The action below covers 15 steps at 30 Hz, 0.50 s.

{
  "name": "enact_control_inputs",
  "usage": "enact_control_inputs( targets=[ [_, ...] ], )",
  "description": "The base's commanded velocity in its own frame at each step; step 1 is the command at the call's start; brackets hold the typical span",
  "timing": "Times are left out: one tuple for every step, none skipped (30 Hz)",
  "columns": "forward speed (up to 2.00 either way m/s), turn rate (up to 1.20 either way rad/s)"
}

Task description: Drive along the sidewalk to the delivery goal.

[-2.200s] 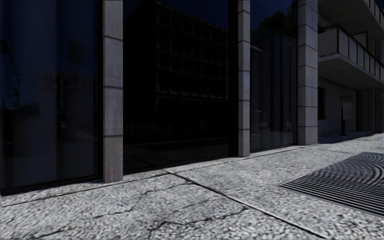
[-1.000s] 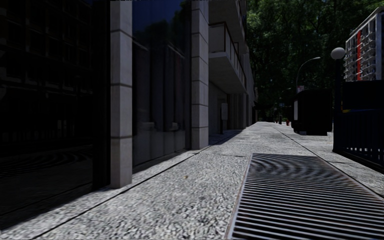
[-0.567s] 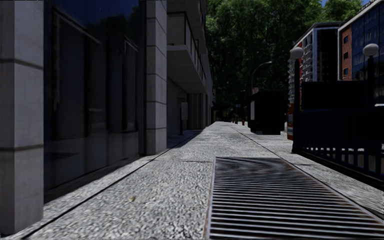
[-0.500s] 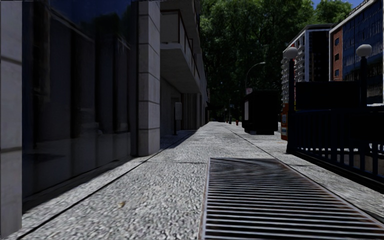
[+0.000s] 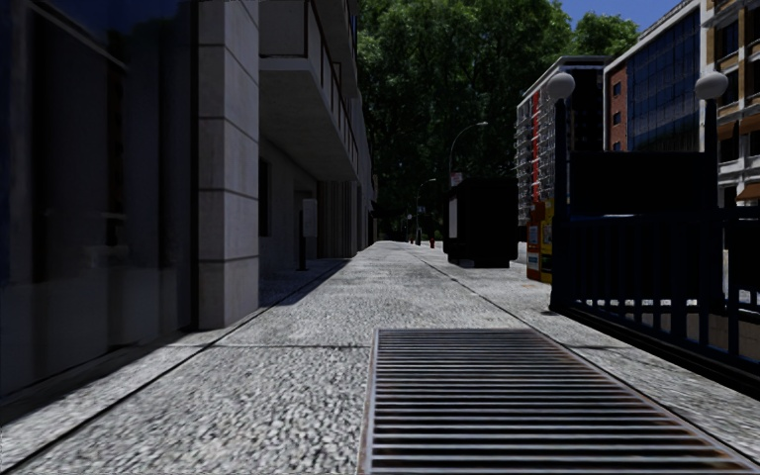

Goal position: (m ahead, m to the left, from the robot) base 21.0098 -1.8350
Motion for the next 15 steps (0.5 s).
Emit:
enact_control_inputs(
  targets=[
    [1.55,0.00],
    [1.55,0.00],
    [1.55,0.00],
    [1.63,0.00],
    [2.00,0.00],
    [2.00,0.00],
    [2.00,0.00],
    [2.00,0.00],
    [2.00,0.00],
    [2.00,0.00],
    [2.00,0.00],
    [2.00,0.00],
    [2.00,0.00],
    [2.00,0.00],
    [2.00,0.00]
  ],
)
